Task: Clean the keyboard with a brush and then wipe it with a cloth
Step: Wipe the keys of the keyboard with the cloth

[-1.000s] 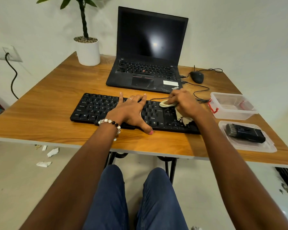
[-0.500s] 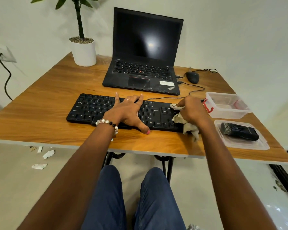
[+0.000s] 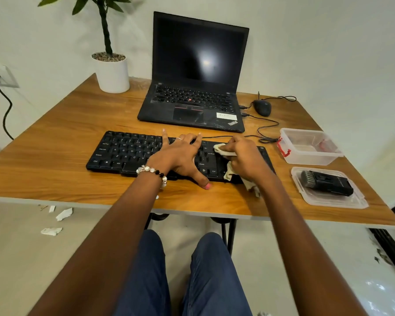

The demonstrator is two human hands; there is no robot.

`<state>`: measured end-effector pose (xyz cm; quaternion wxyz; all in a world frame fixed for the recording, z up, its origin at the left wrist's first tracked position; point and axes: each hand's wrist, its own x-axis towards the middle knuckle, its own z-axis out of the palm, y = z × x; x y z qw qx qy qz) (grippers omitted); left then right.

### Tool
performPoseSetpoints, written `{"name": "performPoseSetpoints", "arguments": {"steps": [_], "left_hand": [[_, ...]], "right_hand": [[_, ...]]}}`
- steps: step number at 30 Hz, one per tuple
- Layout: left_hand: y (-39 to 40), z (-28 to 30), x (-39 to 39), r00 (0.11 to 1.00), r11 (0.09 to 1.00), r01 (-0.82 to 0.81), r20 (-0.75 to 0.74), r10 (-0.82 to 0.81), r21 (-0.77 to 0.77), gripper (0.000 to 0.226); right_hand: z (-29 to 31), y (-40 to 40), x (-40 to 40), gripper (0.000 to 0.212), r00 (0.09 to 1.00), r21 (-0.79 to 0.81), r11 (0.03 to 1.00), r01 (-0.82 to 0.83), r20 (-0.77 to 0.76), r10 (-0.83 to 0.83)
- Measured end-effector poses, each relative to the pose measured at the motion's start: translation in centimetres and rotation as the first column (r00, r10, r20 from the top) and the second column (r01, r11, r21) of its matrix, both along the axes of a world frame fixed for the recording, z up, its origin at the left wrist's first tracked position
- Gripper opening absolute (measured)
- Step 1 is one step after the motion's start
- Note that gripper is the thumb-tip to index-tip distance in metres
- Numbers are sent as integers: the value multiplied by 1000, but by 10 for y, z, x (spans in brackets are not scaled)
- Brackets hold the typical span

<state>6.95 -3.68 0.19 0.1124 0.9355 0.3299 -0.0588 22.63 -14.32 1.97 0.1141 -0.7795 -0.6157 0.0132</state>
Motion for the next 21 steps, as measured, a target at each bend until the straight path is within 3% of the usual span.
{"name": "performPoseSetpoints", "arguments": {"steps": [2, 4, 7, 10, 13, 17, 19, 21], "left_hand": [[0, -1, 0, 1000, 1000, 7, 9, -7, -5, 148], [0, -1, 0, 1000, 1000, 10, 18, -10, -3, 147], [1, -2, 1, 1000, 1000, 6, 22, -6, -4, 147], [-1, -1, 1, 1000, 1000, -2, 13, 2, 1, 146], [-2, 1, 0, 1000, 1000, -5, 11, 5, 5, 146], [-1, -1, 0, 1000, 1000, 0, 21, 0, 11, 147], [-1, -1, 0, 1000, 1000, 0, 23, 0, 7, 147], [-1, -2, 0, 1000, 1000, 2, 27, -2, 3, 147]], "right_hand": [[11, -13, 13, 40, 999, -38, 998, -47, -24, 46], [15, -16, 21, 41, 999, -35, 999, 38, -13, -38], [13, -3, 4, 42, 980, -70, 980, 187, 88, -181], [2, 9, -21, 39, 974, -1, 986, 169, 155, -167], [-1, 9, -24, 40, 992, 24, 996, 82, 95, -84], [18, -11, -2, 41, 997, -106, 992, -75, -40, 71], [27, -17, 12, 36, 997, -164, 985, -47, -61, 37], [28, -15, 21, 33, 996, -124, 990, 64, -61, -72]]}}
